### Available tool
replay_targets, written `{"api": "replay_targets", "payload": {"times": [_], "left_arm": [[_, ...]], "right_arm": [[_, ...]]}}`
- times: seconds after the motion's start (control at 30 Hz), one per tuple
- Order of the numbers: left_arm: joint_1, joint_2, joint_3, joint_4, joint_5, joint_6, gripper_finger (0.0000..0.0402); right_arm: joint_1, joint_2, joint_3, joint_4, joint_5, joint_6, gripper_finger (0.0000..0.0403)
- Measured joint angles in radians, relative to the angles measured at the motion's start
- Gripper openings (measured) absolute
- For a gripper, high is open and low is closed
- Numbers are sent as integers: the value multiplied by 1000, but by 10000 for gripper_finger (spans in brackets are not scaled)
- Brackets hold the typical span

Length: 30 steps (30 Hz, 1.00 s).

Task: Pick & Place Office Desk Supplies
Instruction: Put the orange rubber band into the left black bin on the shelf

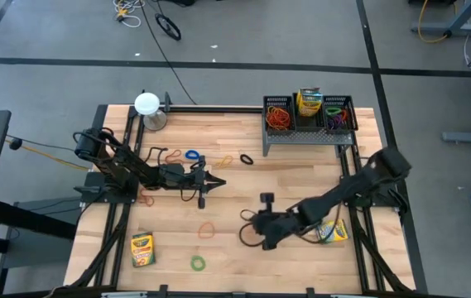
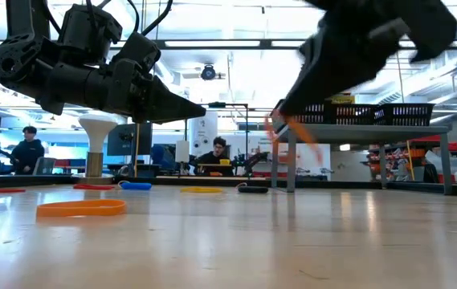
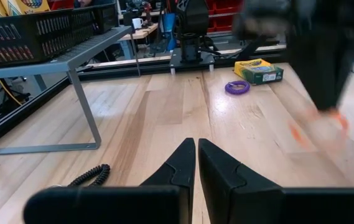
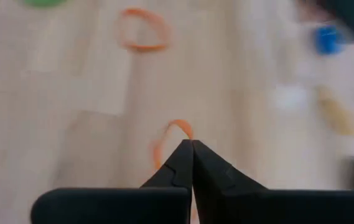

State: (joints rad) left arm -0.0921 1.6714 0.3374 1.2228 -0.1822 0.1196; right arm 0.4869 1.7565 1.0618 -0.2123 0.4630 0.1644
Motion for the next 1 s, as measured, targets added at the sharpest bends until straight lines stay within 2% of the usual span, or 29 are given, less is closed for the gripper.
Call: {"api": "replay_targets", "payload": {"times": [0.23, 0.37, 0.43, 0.6, 0.73, 0.8, 0.9, 1.0], "left_arm": [[0, 0, 0, 0, 0, 0, 26], [0, 0, 0, 0, 0, 0, 26], [0, 0, 0, 0, 0, 0, 26], [0, 0, 0, 0, 0, 0, 26], [0, 0, 0, 0, 0, 0, 26], [0, 0, 0, 0, 0, 0, 26], [0, 0, 0, 0, 0, 0, 26], [0, 0, 0, 0, 0, 0, 26]], "right_arm": [[-57, -248, 0, -255, 319, 27, 3], [-194, -386, 0, -320, 412, 24, 3], [-293, -442, 0, -318, 425, 1, 3], [-578, -500, 1, -303, 410, -75, 3], [-759, -483, -4, -274, 209, -93, 3], [-815, -463, -11, -272, 140, -94, 3], [-858, -432, -11, -268, 106, -94, 10], [-860, -414, -11, -268, 82, -93, 34]]}}
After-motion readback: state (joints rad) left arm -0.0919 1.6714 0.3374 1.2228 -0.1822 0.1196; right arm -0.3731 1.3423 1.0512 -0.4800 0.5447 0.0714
